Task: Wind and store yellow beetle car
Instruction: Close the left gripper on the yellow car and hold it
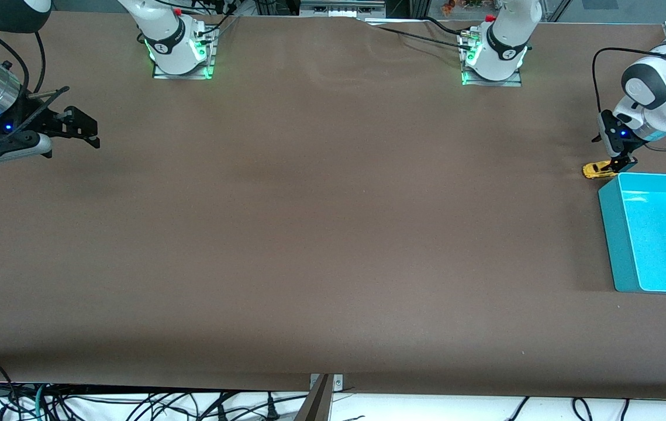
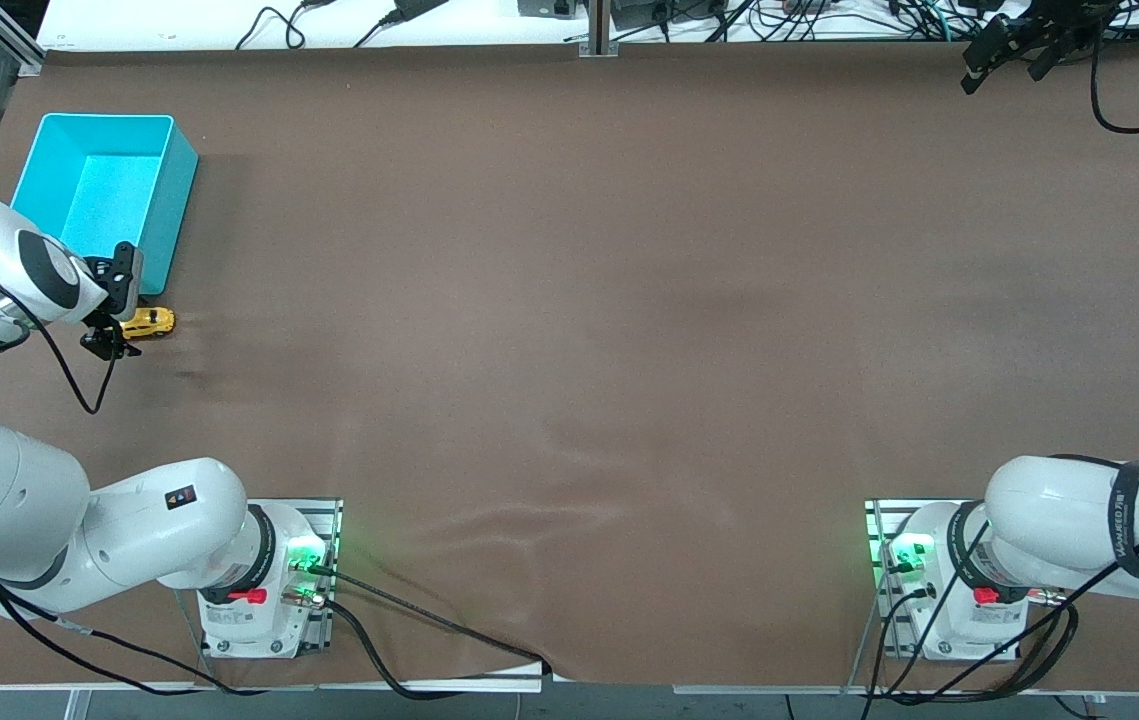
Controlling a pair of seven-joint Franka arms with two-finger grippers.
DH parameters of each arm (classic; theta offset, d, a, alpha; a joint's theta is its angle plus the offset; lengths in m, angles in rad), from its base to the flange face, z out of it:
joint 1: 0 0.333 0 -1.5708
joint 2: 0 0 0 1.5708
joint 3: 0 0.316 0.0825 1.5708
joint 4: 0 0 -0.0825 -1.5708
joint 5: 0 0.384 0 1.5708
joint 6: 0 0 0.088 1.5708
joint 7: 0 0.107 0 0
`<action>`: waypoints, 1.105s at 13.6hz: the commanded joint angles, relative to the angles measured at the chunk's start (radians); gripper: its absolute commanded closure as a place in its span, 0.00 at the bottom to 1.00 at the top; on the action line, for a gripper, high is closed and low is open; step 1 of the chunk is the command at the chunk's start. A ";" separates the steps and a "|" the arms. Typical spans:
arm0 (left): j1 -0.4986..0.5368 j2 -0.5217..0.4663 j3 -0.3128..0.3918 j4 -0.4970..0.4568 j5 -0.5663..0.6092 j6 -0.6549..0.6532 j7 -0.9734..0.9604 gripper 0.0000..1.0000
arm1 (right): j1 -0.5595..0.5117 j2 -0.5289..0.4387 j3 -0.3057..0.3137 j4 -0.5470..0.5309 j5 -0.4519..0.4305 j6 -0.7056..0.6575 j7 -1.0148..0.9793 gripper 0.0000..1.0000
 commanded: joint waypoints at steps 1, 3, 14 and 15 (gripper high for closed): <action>0.010 0.015 0.000 0.009 0.006 0.020 0.028 0.00 | 0.013 -0.009 -0.013 0.012 0.016 -0.023 0.010 0.00; 0.010 0.027 0.000 0.009 0.006 0.036 0.028 0.00 | 0.013 -0.009 -0.013 0.012 0.018 -0.023 0.010 0.00; 0.025 0.076 0.000 0.014 0.006 0.102 0.049 0.00 | 0.016 -0.009 -0.010 0.012 0.018 -0.023 0.010 0.00; 0.025 0.076 0.000 0.014 0.006 0.106 0.049 0.00 | 0.016 -0.009 -0.010 0.012 0.016 -0.023 0.010 0.00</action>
